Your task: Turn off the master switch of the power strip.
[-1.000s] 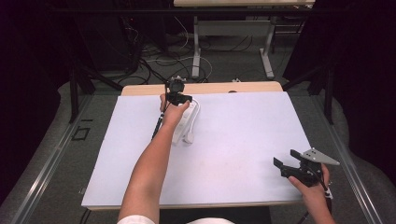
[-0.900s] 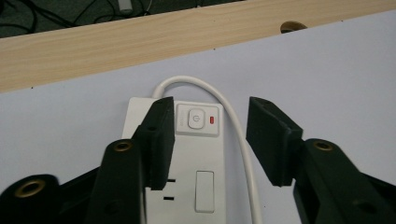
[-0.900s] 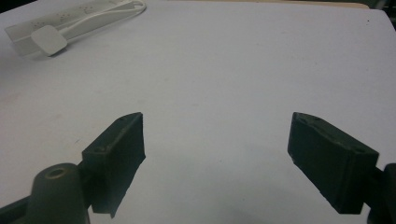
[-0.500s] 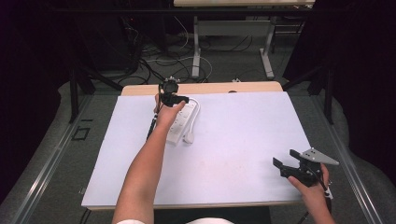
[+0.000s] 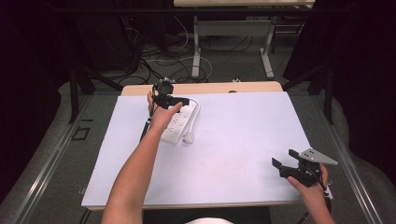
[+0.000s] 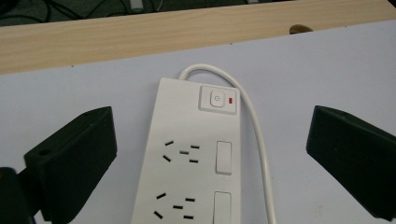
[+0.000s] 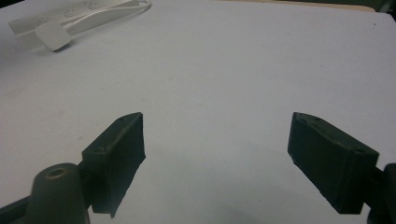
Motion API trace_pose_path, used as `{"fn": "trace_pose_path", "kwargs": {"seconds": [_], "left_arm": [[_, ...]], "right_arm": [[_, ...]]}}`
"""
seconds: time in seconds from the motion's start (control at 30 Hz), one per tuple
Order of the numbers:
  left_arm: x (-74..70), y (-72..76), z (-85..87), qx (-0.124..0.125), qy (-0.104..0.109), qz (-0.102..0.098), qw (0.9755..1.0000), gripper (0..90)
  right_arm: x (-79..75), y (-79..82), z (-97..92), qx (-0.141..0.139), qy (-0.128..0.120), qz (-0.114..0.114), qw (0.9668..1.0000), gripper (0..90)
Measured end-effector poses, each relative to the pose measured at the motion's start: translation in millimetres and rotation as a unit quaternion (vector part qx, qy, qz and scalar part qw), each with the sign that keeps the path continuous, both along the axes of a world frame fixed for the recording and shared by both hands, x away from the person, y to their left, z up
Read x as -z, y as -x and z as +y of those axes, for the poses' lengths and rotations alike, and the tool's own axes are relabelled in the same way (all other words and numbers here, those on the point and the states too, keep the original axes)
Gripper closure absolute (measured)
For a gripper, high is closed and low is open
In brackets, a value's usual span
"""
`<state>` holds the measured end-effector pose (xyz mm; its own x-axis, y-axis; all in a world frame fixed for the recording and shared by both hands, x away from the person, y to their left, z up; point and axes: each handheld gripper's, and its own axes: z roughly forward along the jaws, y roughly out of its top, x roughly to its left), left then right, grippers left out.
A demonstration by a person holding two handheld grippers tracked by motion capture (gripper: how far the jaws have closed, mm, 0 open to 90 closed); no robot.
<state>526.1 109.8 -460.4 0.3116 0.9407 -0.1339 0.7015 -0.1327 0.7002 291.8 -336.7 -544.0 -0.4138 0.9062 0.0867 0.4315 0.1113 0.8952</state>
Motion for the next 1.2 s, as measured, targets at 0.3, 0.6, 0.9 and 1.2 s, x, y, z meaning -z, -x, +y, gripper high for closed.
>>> {"fn": "trace_pose_path", "kwargs": {"seconds": [0.3, 0.6, 0.9, 1.2], "left_arm": [[-12.9, 27.6, 7.5, 0.031, 0.005, -0.022, 0.9993, 0.0], [-24.5, 69.9, 20.8, 0.054, 0.048, -0.05, 0.9962, 0.0], [-24.3, 110.2, 39.6, 0.073, 0.047, -0.07, 0.9937, 0.0], [-18.1, 144.3, 60.8, 0.087, 0.044, -0.069, 0.9928, 0.0]], "right_arm": [[-0.4, -0.3, 2.5, -0.004, 0.007, -0.003, 1.0, 18.1], [-1.5, -0.2, 4.1, -0.009, 0.007, -0.003, 0.9999, 18.1], [-1.6, -2.3, 3.9, -0.006, 0.0, -0.014, 0.9999, 18.1], [-3.4, -1.0, 4.2, -0.006, 0.0, -0.007, 1.0, 18.1]]}}
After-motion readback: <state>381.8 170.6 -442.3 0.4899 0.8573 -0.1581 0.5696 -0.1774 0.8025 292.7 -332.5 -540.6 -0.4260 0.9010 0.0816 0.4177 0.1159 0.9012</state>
